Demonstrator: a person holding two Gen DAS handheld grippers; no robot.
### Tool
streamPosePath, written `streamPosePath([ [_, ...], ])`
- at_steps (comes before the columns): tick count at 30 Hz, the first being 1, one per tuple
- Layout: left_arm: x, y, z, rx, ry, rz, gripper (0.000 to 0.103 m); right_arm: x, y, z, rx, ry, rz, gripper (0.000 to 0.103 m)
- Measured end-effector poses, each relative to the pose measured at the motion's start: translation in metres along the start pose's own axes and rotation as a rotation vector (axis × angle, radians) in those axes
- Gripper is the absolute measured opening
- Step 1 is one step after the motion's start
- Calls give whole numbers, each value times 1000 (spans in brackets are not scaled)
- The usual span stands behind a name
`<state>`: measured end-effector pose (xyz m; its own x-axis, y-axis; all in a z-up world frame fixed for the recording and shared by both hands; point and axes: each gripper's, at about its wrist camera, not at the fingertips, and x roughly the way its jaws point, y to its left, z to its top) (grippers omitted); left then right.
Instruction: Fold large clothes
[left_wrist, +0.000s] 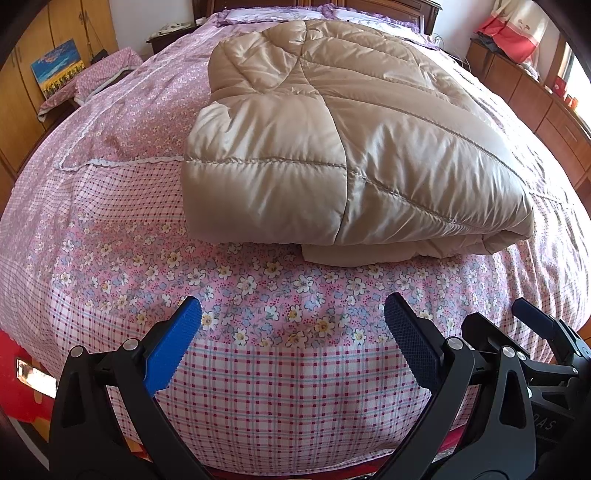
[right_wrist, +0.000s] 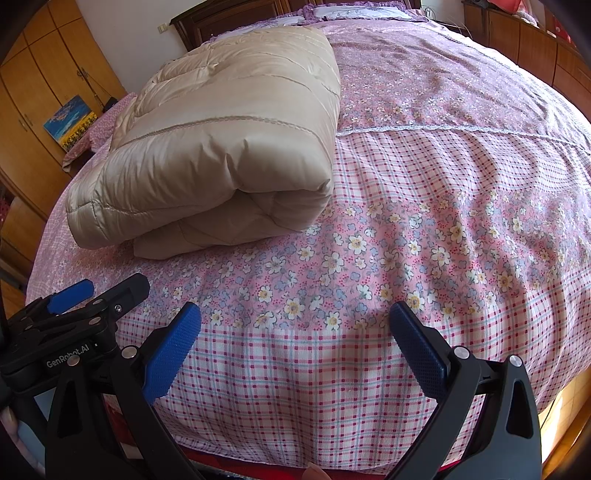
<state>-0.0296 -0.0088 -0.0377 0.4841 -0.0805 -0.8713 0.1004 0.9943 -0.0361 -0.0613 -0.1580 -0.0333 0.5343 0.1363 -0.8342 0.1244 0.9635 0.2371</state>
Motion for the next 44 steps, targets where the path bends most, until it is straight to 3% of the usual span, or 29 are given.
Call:
streamPosePath([
  [44, -4, 6, 4, -15, -1, 13, 99, -1, -7, 4, 15, -9, -4, 98],
])
